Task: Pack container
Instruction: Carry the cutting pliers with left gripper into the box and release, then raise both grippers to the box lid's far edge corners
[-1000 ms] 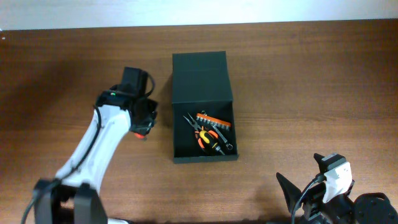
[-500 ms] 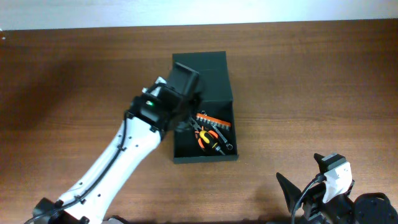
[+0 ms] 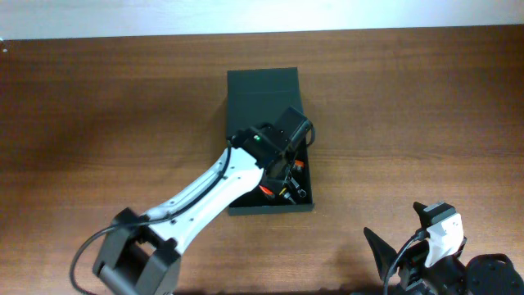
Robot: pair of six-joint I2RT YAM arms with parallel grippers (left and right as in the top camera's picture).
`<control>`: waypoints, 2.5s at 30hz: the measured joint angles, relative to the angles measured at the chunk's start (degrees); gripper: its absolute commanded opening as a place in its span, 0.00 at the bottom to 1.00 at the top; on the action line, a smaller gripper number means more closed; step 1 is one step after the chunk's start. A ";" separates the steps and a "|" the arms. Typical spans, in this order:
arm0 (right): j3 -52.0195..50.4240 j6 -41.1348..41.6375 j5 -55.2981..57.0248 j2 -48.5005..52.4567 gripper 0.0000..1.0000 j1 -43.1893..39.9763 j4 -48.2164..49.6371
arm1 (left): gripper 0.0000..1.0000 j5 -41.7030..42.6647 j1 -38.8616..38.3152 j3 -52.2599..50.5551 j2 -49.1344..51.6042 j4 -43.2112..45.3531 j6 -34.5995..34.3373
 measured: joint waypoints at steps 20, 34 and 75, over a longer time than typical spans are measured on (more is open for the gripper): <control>0.00 0.00 0.00 0.00 0.98 0.00 -0.02 | 0.42 -0.50 1.14 0.00 9.31 2.32 -3.32; 0.00 0.02 0.00 0.00 0.99 0.00 -0.02 | 0.99 -2.82 1.20 -0.02 2.91 2.54 6.19; 0.00 1.20 -4.42 0.00 0.99 0.00 1.68 | 0.99 -9.38 1.20 0.35 -34.69 -19.87 65.26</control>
